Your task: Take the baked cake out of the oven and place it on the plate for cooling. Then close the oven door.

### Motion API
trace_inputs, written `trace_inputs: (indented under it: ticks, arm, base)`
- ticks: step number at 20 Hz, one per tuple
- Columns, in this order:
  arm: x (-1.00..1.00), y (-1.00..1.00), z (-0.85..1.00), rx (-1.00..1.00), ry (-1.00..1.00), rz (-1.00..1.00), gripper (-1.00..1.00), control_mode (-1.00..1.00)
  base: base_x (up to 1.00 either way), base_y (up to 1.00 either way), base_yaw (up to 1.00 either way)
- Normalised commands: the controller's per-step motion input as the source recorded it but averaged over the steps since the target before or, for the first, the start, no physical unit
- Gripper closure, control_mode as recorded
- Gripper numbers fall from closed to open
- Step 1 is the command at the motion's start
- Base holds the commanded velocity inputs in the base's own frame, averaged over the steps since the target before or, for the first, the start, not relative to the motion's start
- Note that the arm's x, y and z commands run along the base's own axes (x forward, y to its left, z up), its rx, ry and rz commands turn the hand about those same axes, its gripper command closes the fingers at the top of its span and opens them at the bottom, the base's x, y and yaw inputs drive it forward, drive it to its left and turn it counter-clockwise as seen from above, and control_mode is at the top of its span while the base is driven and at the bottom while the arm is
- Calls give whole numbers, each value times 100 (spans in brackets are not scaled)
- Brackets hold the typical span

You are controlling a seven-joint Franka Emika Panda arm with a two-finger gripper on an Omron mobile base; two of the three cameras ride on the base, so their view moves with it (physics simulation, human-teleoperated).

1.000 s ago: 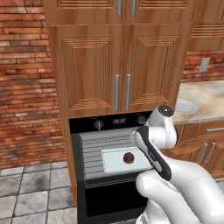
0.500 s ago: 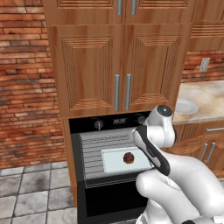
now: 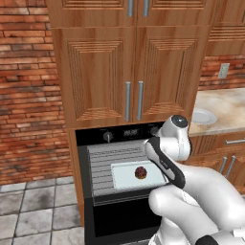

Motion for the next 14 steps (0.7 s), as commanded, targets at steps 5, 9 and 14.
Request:
trace_inputs:
  ticks: [5, 9, 14]
  arm:
    - [0, 0, -30, 0, -8, 0, -100, -100]
    - [0, 0, -27, 0, -6, 0, -100, -100]
    - [0, 0, -35, 0, -6, 0, -100, -100]
  base:
    - [0, 0, 0]
    - [0, 0, 0]
    - [0, 0, 0]
